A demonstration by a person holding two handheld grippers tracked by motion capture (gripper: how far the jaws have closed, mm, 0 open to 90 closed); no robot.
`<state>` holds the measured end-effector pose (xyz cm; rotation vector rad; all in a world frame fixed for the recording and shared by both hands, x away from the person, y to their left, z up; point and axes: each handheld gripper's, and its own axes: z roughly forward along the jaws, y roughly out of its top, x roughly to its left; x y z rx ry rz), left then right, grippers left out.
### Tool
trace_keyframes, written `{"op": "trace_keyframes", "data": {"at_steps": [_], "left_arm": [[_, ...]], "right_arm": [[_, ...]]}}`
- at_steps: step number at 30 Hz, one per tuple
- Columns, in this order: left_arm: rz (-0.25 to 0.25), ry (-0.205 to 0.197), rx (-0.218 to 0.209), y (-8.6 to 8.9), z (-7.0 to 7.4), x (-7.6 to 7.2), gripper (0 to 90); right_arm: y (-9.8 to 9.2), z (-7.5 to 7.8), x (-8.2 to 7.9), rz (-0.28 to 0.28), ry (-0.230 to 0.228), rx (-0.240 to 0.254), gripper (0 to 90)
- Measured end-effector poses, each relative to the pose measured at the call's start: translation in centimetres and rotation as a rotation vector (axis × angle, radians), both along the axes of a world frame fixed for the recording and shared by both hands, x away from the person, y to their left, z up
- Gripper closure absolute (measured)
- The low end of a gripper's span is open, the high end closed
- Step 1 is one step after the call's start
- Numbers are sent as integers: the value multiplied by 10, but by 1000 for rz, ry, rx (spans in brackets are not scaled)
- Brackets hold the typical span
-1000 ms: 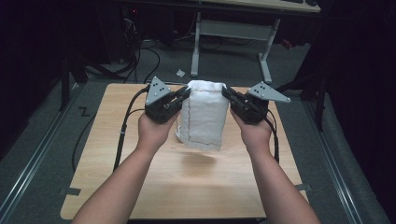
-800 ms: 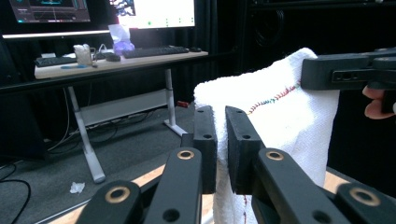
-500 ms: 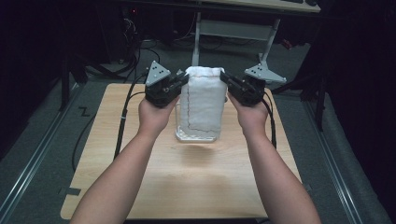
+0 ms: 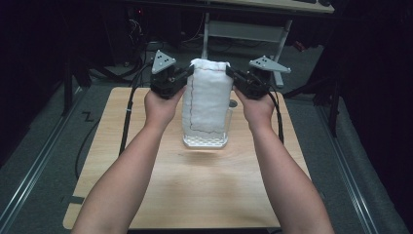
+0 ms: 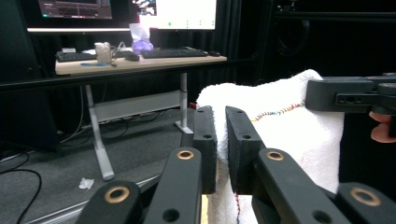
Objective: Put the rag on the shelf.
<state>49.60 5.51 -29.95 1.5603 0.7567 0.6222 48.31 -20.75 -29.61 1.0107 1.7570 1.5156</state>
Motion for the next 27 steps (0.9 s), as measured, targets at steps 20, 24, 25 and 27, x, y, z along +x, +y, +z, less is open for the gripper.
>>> {"op": "trace_keyframes", "data": {"at_steps": [20, 24, 25, 27], "left_arm": [[7, 177, 127, -14, -51, 48, 817], [5, 229, 124, -12, -67, 53, 796], [2, 252, 112, -10, -75, 56, 783], [2, 275, 101, -9, -81, 58, 753]], "right_arm": [[-1, -45, 50, -40, 155, -105, 860], [-3, -57, 57, -32, 198, -132, 859], [-3, -65, 62, -23, 233, -132, 858], [-3, -70, 64, -20, 243, -131, 856]]}}
